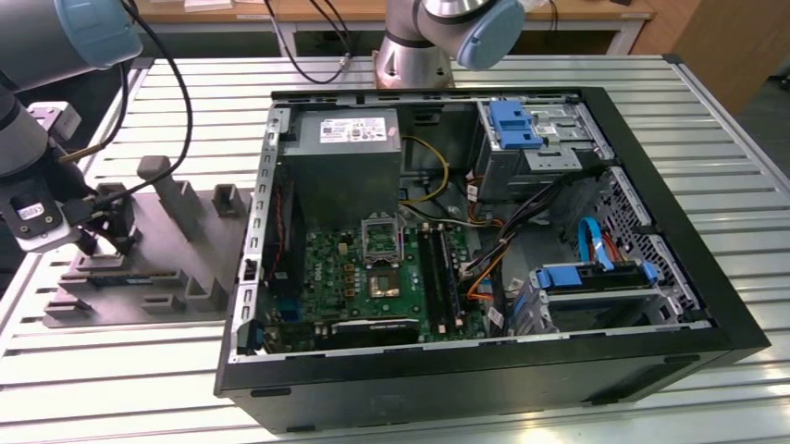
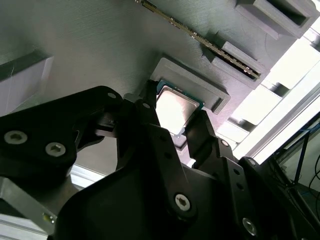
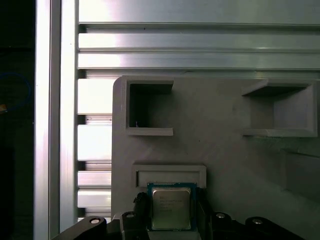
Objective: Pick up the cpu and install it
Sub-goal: 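Pick up the cpu and move it towards the insertion slot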
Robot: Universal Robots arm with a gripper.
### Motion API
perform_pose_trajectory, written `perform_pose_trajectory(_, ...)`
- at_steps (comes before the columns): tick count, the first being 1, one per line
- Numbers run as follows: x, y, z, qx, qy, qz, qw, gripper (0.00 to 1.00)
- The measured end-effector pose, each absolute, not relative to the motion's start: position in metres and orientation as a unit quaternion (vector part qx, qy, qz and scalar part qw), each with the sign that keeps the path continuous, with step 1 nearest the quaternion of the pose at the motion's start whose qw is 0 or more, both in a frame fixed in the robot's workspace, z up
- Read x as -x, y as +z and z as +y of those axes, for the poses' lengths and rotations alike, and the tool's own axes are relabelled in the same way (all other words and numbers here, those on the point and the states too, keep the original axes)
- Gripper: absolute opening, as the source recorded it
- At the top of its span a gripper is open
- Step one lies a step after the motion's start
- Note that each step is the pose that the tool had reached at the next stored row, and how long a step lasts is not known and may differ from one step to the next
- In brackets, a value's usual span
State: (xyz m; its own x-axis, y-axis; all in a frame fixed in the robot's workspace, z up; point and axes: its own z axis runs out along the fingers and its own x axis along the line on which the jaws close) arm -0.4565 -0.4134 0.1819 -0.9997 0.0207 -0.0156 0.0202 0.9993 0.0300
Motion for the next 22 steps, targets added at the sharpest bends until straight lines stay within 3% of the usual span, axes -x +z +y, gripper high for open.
perform_pose_trajectory(2, 0.4565, 0.1819, -0.4134, -0.010, 0.015, 1.000, 0.008, 0.49)
perform_pose_trajectory(5, 0.4565, 0.1819, -0.4134, -0.010, 0.015, 1.000, 0.008, 0.61)
perform_pose_trajectory(22, 0.4565, 0.1827, -0.4134, -0.003, 0.015, 1.000, 0.008, 0.60)
